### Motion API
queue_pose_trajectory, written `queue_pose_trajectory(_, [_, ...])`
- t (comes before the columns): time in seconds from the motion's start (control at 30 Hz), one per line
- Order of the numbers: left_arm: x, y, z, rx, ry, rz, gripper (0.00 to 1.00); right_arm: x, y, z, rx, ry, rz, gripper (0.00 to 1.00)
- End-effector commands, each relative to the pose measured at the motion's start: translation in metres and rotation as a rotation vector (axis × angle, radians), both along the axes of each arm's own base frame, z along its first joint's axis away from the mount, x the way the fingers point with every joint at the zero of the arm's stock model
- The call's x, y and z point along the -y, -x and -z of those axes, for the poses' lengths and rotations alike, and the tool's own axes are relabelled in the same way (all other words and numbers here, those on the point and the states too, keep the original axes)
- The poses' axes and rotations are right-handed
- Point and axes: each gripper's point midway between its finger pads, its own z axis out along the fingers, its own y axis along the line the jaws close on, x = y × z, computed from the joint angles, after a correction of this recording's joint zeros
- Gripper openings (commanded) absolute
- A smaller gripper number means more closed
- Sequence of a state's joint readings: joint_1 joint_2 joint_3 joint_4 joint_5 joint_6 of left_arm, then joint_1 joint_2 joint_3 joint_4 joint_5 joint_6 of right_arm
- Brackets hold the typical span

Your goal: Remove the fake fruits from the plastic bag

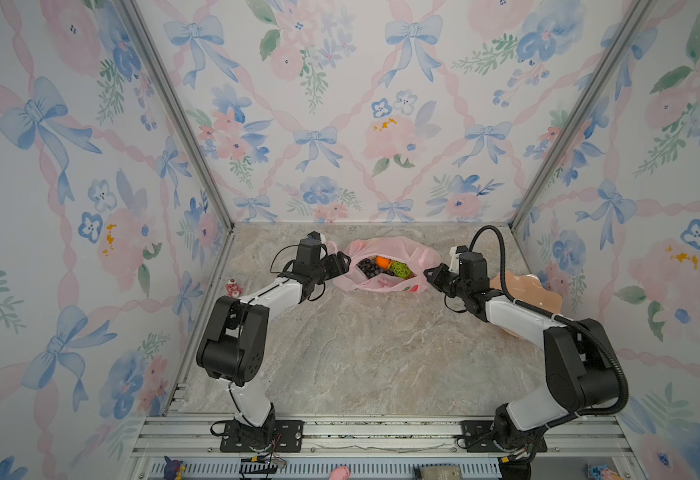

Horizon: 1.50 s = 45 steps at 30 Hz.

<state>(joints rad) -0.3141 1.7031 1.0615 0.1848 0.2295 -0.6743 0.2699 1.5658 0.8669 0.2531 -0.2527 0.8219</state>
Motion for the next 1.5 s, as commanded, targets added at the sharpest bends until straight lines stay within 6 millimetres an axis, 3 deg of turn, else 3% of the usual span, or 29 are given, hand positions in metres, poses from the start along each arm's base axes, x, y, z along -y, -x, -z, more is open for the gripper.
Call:
queue_pose_trajectory(0.0, [-0.004,0.018,0.001,0.004,-0.061,0.003,0.83,-0.007,-0.005,-0.017,0.046,0.019,-0.014,0.0])
queue_pose_trajectory(0.03, [-0.001,0.022,-0.001,0.008,-0.059,0.012,0.9,-0.008,-0.004,-0.016,0.044,0.019,-0.016,0.0])
queue_pose_trajectory(0.17, [-0.002,0.035,-0.01,0.038,-0.115,-0.015,0.98,-0.013,-0.005,-0.02,0.049,0.02,-0.028,0.0])
queue_pose_trajectory(0.43, [-0.054,0.063,-0.019,-0.007,-0.276,-0.223,0.98,-0.018,-0.007,-0.027,0.06,0.035,-0.035,0.0])
queue_pose_trajectory(0.57, [-0.076,0.086,-0.041,0.004,-0.341,-0.294,0.98,-0.018,-0.007,-0.027,0.057,0.049,-0.036,0.0])
queue_pose_trajectory(0.63, [-0.083,0.098,-0.063,0.032,-0.384,-0.317,0.98,-0.019,-0.006,-0.027,0.055,0.053,-0.038,0.0])
queue_pose_trajectory(0.7, [-0.078,0.108,-0.09,0.077,-0.409,-0.312,0.95,-0.02,-0.006,-0.028,0.057,0.058,-0.039,0.0])
queue_pose_trajectory(0.77, [-0.061,0.118,-0.118,0.139,-0.409,-0.284,0.89,-0.021,-0.005,-0.028,0.056,0.061,-0.039,0.0])
queue_pose_trajectory(0.83, [-0.026,0.127,-0.141,0.19,-0.366,-0.213,0.83,-0.023,-0.005,-0.029,0.06,0.063,-0.043,0.0])
queue_pose_trajectory(0.9, [0.011,0.132,-0.148,0.199,-0.329,-0.138,0.81,-0.025,-0.005,-0.031,0.066,0.063,-0.045,0.0])
queue_pose_trajectory(1.0, [0.053,0.122,-0.119,0.106,-0.3,-0.05,0.76,-0.029,-0.004,-0.033,0.075,0.061,-0.052,0.0])
queue_pose_trajectory(1.13, [0.081,0.096,-0.062,-0.025,-0.327,-0.024,0.77,-0.03,-0.001,-0.034,0.083,0.064,-0.058,0.0])
queue_pose_trajectory(1.3, [0.091,0.059,-0.009,-0.139,-0.286,-0.042,0.82,-0.033,0.006,-0.033,0.094,0.081,-0.076,0.0])
queue_pose_trajectory(1.47, [0.079,0.033,0.028,-0.204,-0.287,-0.116,0.89,-0.037,0.013,-0.031,0.105,0.103,-0.095,0.0])
